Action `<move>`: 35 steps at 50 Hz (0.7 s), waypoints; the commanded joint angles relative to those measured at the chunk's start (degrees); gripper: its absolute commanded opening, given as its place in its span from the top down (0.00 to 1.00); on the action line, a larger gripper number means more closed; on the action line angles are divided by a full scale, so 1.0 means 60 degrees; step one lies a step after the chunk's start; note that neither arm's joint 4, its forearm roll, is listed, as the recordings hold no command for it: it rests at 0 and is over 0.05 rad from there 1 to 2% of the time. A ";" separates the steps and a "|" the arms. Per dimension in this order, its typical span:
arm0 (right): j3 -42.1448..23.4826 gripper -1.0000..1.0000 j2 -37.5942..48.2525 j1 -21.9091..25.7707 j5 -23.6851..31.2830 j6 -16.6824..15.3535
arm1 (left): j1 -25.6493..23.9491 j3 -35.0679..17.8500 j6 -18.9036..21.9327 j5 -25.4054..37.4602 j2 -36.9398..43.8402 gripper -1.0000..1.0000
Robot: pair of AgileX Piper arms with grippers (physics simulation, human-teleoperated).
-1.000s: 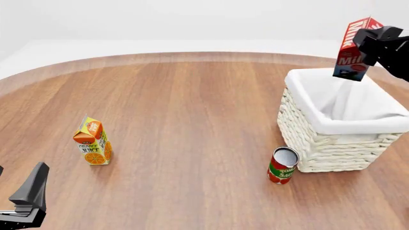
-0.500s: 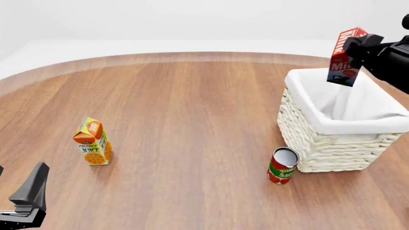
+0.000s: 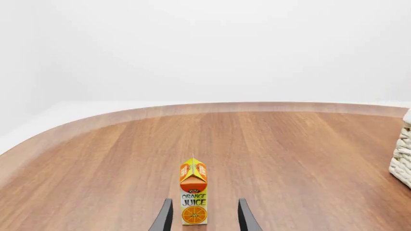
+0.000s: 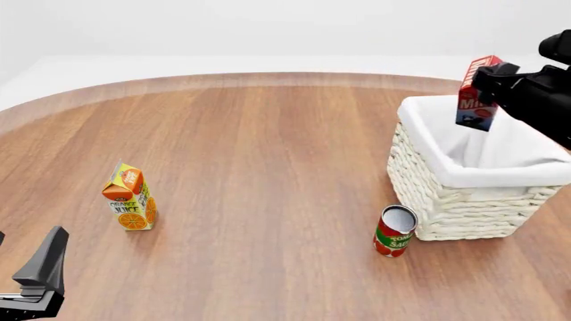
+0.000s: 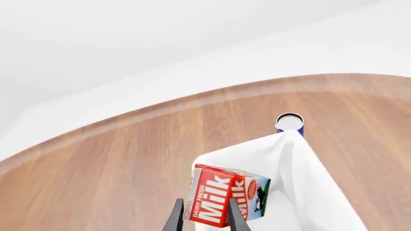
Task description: Pick the milk and place it in the basket.
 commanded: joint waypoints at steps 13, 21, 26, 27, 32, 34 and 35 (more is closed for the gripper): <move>-0.0033 1.00 0.0825 -0.0406 -0.0698 0.0667 | 0.0000 0.0000 0.0000 0.0000 0.0000 0.00; -0.0038 1.00 0.1151 -0.0564 -0.0947 0.0864 | 0.0000 0.0000 0.0000 0.0000 0.0000 0.00; -0.0052 1.00 0.1345 -0.0641 -0.1087 0.0889 | 0.0000 0.0000 0.0000 0.0000 0.0000 0.00; -0.0052 1.00 0.1346 -0.0641 -0.1088 0.0889 | 0.0000 0.0000 0.0000 0.0000 0.0000 0.00; -0.0070 1.00 0.1618 -0.0715 -0.1224 0.0852 | 0.0000 0.0000 0.0000 0.0000 0.0000 0.00; -0.0017 1.00 0.1696 -0.0771 -0.1392 0.1115 | 0.0000 0.0000 0.0000 0.0000 0.0000 0.00; -0.0016 1.00 0.1696 -0.0771 -0.1393 0.1115 | 0.0000 0.0000 0.0000 0.0000 0.0000 0.00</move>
